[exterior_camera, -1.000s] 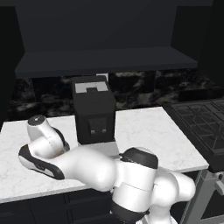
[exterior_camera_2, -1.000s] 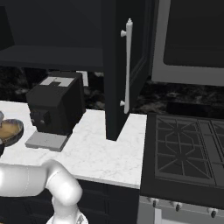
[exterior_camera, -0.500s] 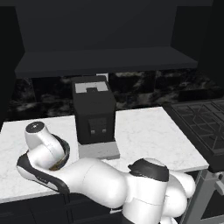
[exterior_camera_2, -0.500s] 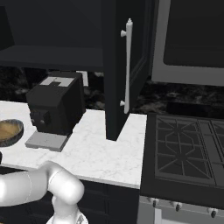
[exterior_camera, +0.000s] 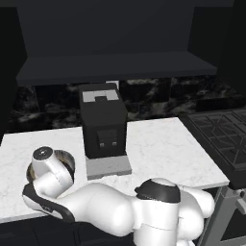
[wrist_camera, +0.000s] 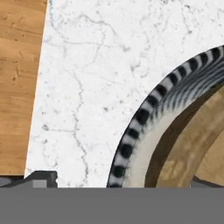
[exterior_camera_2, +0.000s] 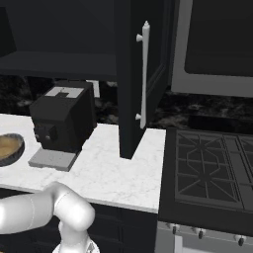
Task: Pick up the bowls on the counter and stack them on top of one another in the open cabinet. Place the smaller bowl on top of the larger bowl.
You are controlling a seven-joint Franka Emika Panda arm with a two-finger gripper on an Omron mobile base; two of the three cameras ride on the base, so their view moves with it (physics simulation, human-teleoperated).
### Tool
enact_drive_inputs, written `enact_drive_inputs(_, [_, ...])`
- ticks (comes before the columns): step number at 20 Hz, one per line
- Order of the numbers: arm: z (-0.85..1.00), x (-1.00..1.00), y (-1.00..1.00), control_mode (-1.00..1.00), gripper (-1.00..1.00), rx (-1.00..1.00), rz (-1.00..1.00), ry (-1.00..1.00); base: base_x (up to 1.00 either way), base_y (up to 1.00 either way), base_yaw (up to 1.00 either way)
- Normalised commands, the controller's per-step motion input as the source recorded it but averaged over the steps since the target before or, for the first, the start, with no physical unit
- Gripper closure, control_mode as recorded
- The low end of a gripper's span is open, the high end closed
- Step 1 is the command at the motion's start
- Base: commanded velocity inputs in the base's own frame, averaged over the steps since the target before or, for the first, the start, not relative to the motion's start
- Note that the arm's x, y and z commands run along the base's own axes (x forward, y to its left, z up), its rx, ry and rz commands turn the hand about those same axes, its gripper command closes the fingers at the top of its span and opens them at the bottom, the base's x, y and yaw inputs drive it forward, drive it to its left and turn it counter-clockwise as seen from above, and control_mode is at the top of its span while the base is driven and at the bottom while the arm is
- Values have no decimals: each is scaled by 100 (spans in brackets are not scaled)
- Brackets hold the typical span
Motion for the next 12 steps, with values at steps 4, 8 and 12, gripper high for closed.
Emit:
enact_drive_inputs(4, [-34,0,0,-100,100,0,0,0,0,0,0])
enact_drive_inputs(8, [-1,0,-11,-100,100,0,0,0,0,0,0])
enact_drive_inputs(12, [45,-7,-38,-100,100,2,0,0,0,0,0])
